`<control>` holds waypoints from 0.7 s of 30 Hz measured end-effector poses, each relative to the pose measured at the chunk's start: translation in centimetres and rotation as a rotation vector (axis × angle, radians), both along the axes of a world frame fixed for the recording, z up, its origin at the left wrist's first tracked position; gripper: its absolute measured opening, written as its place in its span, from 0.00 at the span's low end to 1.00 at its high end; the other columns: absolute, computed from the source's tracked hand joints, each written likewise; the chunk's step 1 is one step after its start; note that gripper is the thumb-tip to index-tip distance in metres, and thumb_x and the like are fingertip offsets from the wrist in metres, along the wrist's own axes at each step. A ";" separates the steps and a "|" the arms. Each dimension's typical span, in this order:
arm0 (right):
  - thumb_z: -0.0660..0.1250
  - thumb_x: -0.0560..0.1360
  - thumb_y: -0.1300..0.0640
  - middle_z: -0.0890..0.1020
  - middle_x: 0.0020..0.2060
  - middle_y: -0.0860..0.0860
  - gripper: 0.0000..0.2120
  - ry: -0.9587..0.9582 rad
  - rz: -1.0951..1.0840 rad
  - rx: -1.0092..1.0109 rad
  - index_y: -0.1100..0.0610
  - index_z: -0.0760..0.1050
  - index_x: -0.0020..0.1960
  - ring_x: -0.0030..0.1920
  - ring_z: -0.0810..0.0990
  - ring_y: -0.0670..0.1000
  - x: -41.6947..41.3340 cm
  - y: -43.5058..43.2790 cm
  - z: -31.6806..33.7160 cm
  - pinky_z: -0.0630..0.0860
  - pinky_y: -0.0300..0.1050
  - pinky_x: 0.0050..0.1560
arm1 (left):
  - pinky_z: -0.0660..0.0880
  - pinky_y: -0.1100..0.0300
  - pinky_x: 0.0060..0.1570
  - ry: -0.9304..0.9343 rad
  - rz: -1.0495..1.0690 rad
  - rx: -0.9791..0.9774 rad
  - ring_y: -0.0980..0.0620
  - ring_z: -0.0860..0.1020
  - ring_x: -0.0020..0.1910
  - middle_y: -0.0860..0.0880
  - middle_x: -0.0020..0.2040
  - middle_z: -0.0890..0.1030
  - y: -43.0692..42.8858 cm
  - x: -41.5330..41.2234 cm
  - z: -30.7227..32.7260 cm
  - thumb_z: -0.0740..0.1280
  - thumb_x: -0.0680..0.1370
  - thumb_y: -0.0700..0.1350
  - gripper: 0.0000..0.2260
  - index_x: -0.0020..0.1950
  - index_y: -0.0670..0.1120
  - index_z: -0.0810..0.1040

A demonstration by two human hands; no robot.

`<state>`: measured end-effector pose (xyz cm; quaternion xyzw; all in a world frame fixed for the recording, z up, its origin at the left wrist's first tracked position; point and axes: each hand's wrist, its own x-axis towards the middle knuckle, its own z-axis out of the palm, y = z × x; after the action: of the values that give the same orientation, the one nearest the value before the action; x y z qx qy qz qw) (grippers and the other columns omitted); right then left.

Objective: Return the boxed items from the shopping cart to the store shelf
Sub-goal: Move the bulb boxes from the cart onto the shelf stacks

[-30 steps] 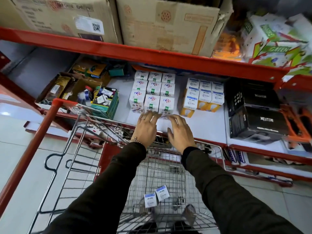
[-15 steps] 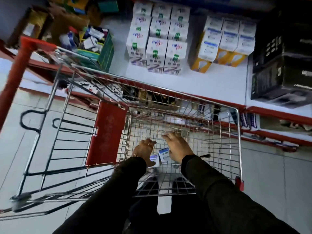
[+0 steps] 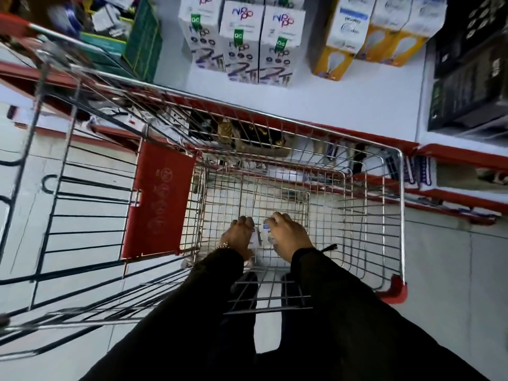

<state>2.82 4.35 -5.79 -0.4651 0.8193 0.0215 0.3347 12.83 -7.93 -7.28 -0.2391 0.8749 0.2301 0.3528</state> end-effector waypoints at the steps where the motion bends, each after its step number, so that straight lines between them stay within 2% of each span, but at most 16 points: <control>1: 0.69 0.74 0.64 0.70 0.68 0.54 0.26 0.012 -0.017 -0.009 0.57 0.66 0.71 0.68 0.69 0.57 -0.5 0.2 0.9 0.74 0.52 0.61 | 0.79 0.51 0.56 0.031 -0.004 -0.007 0.45 0.72 0.66 0.46 0.67 0.67 -0.2 -0.3 0.8 0.76 0.69 0.44 0.32 0.68 0.45 0.66; 6: 0.73 0.72 0.54 0.73 0.70 0.51 0.31 0.053 -0.101 -0.062 0.53 0.66 0.72 0.71 0.69 0.55 -3.2 1.6 6.0 0.72 0.50 0.67 | 0.81 0.56 0.53 0.228 0.004 -0.071 0.48 0.74 0.62 0.50 0.65 0.68 -0.2 -1.8 5.2 0.74 0.69 0.40 0.27 0.66 0.49 0.72; 8: 0.74 0.70 0.51 0.72 0.70 0.51 0.32 0.046 -0.155 -0.097 0.52 0.67 0.72 0.69 0.70 0.55 -4.2 2.3 8.0 0.73 0.50 0.65 | 0.80 0.58 0.49 0.300 0.011 -0.093 0.48 0.76 0.59 0.51 0.64 0.70 -0.1 -2.7 7.3 0.73 0.68 0.39 0.26 0.64 0.50 0.74; 11: 0.74 0.69 0.44 0.69 0.68 0.51 0.34 0.053 -0.217 -0.163 0.54 0.68 0.70 0.62 0.75 0.55 -5.6 3.4 11.3 0.77 0.48 0.59 | 0.81 0.57 0.49 0.381 -0.016 -0.119 0.47 0.79 0.58 0.50 0.66 0.71 0.2 -4.5 10.9 0.71 0.68 0.39 0.27 0.67 0.49 0.72; 14: 0.73 0.67 0.42 0.66 0.72 0.54 0.36 0.066 -0.256 -0.195 0.55 0.68 0.70 0.66 0.73 0.57 -7.2 4.4 14.2 0.76 0.51 0.62 | 0.82 0.53 0.49 0.472 -0.039 -0.141 0.44 0.80 0.56 0.47 0.64 0.73 0.4 -6.8 14.4 0.70 0.68 0.43 0.25 0.65 0.47 0.72; 17: 0.73 0.66 0.41 0.69 0.68 0.53 0.36 0.126 -0.253 -0.251 0.54 0.69 0.69 0.63 0.74 0.55 -9.0 5.3 17.0 0.76 0.49 0.61 | 0.81 0.52 0.48 0.560 -0.054 -0.124 0.44 0.80 0.54 0.47 0.61 0.74 0.7 -8.9 17.7 0.69 0.67 0.45 0.22 0.60 0.46 0.75; 19: 0.72 0.65 0.41 0.71 0.66 0.52 0.35 0.163 -0.256 -0.295 0.54 0.71 0.67 0.62 0.73 0.54 -10.2 5.7 18.7 0.75 0.48 0.61 | 0.79 0.53 0.53 0.632 -0.119 -0.177 0.45 0.78 0.56 0.47 0.58 0.77 0.9 -10.3 19.3 0.69 0.67 0.50 0.21 0.58 0.46 0.77; 21: 0.71 0.64 0.41 0.72 0.61 0.51 0.34 0.210 -0.258 -0.349 0.55 0.72 0.66 0.60 0.73 0.54 -11.4 6.4 20.2 0.74 0.48 0.60 | 0.76 0.54 0.57 0.700 -0.185 -0.238 0.46 0.78 0.56 0.48 0.54 0.80 1.1 -11.7 20.6 0.64 0.66 0.56 0.22 0.56 0.49 0.78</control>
<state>-8.61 10.72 14.45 -0.4028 0.8934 -0.1153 0.1622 1.17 -6.82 13.36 -0.1055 0.9809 0.1618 0.0217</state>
